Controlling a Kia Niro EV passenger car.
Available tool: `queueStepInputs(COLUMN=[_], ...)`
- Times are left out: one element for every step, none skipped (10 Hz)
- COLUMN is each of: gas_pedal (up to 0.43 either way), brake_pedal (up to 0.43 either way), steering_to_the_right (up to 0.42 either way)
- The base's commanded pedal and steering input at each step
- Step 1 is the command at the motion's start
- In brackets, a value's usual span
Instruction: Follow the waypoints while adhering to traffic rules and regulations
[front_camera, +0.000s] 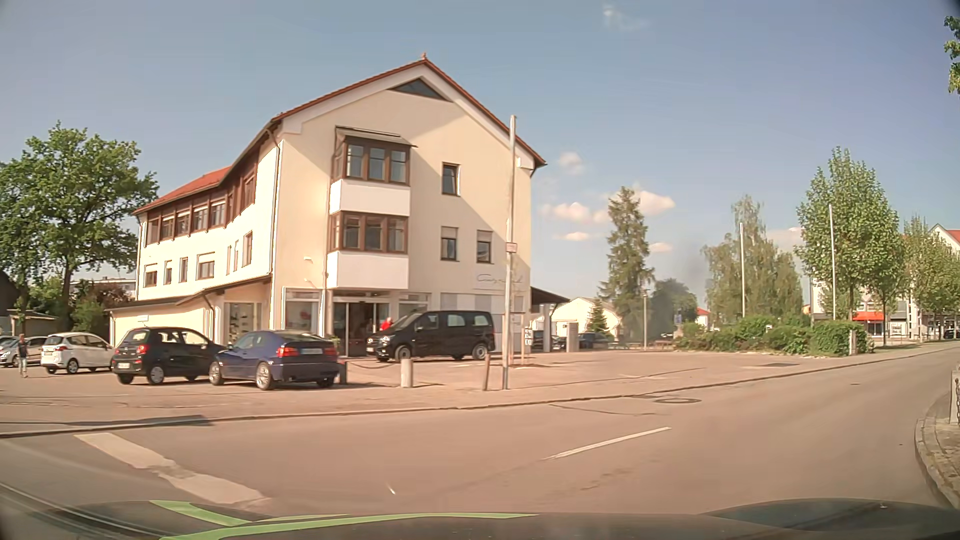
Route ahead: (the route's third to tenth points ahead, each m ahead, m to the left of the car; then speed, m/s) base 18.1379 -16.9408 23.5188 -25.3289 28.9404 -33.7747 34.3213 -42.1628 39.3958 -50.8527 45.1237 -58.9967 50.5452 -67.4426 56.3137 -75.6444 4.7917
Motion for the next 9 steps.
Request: queueStepInputs(gas_pedal=[0.098, 0.098, 0.110, 0.110, 0.110, 0.118, 0.118, 0.118, 0.118], brake_pedal=[0.000, 0.000, 0.000, 0.000, 0.000, 0.000, 0.000, 0.000, 0.000], steering_to_the_right=[0.389, 0.389, 0.390, 0.390, 0.390, 0.390, 0.390, 0.390, 0.389])
